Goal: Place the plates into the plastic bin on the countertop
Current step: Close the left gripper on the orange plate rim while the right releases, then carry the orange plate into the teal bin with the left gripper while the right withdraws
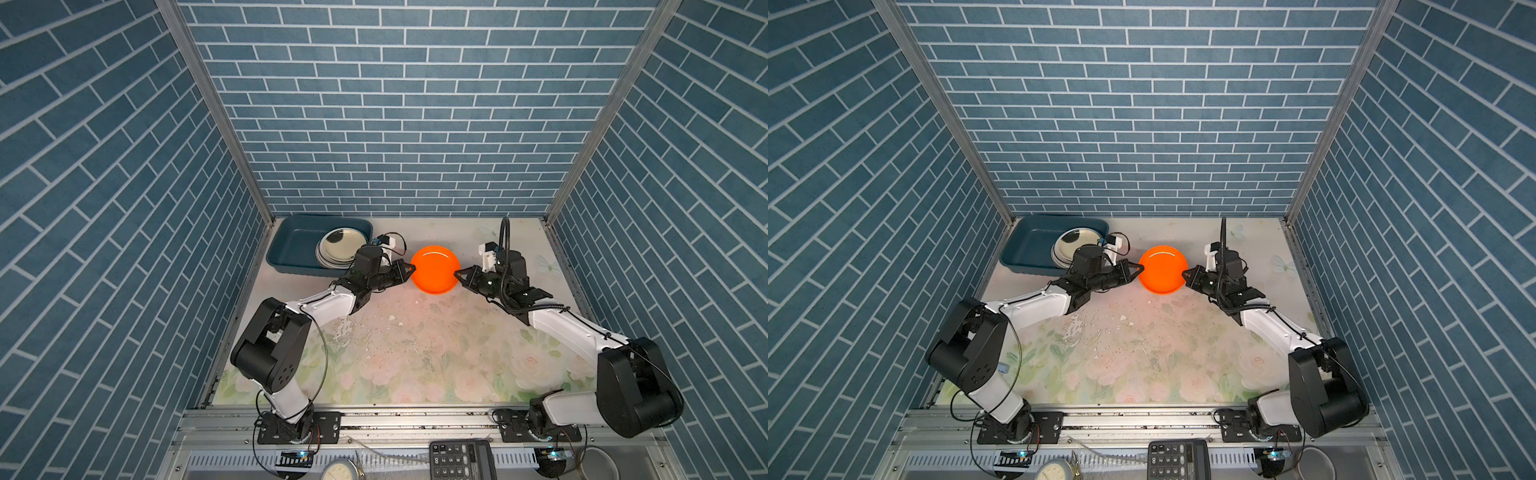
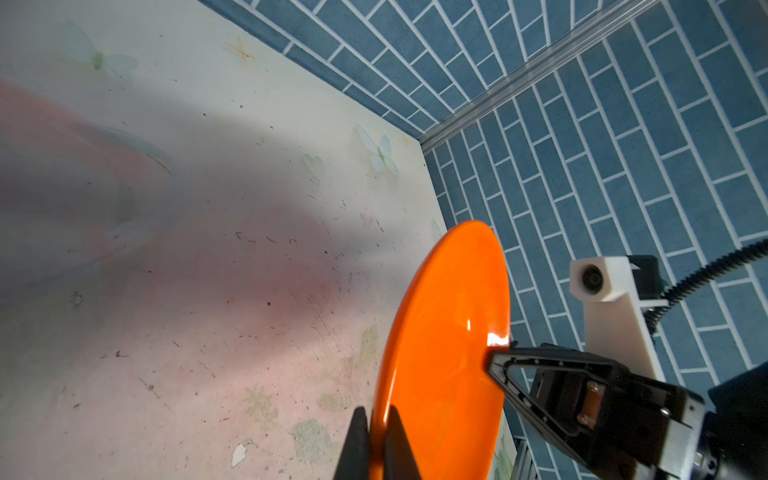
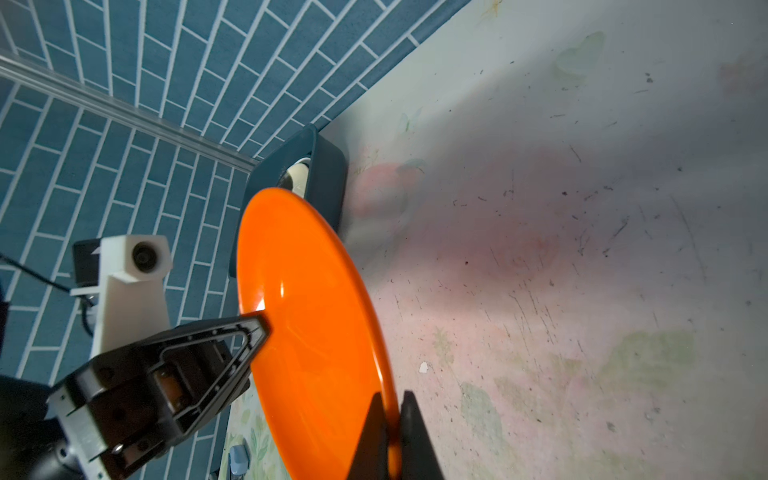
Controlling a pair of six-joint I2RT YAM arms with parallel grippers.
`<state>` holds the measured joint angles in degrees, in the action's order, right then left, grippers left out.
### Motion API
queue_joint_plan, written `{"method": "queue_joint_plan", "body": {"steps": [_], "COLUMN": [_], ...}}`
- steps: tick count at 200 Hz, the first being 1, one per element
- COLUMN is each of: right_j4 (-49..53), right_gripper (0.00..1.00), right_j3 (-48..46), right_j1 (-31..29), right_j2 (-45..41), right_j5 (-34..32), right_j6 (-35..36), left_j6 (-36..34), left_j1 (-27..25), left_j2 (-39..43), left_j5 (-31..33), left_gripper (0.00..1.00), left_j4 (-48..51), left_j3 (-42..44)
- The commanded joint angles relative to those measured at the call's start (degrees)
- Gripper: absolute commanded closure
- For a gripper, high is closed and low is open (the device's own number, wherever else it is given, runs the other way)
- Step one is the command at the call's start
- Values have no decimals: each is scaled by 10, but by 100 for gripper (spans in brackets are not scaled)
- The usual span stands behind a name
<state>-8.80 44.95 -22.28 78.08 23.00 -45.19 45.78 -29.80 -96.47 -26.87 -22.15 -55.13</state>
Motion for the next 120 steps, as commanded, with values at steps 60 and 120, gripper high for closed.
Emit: {"method": "queue_joint_plan", "body": {"steps": [60, 120], "right_j4": [-3, 37], "right_gripper": [28, 14], "right_j3": [-24, -63], "right_j1": [8, 10], "right_j2": [-45, -111], "right_j5": [11, -45], "right_j6": [27, 59], "left_j6": [-17, -39], "left_j1": [15, 72], "left_j2": [-7, 16], "left_j5": [6, 31], "left_gripper": [100, 100], "left_j4": [32, 93], "left_j3": [-42, -76]}}
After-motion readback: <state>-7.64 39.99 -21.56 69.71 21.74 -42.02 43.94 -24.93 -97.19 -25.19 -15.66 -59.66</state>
